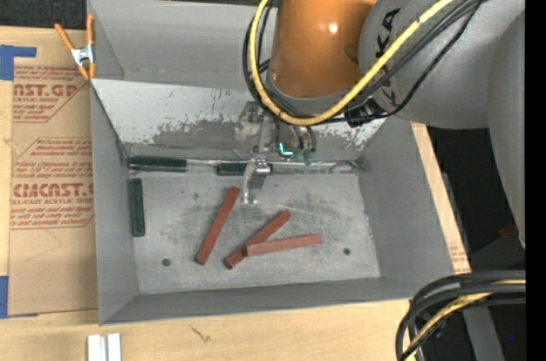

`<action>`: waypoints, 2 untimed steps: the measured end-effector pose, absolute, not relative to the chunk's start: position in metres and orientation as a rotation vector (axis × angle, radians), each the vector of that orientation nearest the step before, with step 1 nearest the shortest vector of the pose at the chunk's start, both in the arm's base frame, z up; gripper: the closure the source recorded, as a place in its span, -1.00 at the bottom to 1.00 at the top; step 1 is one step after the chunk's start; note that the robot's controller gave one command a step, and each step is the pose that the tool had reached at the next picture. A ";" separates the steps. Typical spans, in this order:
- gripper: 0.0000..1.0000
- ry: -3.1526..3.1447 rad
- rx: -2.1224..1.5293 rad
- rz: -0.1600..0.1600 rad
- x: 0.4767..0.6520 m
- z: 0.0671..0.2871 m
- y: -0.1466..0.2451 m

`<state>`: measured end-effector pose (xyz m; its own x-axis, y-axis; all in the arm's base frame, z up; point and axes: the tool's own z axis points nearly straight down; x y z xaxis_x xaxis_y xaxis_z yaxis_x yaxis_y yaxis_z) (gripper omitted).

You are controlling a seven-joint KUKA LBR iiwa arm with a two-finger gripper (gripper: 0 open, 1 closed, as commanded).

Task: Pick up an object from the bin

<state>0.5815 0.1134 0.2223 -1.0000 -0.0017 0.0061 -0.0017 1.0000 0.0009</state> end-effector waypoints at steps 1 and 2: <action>-1.00 -3.143 0.001 -0.002 0.583 0.227 0.113; -1.00 -3.137 0.229 -0.001 0.568 0.181 0.110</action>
Offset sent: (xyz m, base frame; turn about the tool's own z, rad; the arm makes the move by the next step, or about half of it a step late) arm -0.0508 -0.0105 -0.1523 -0.4854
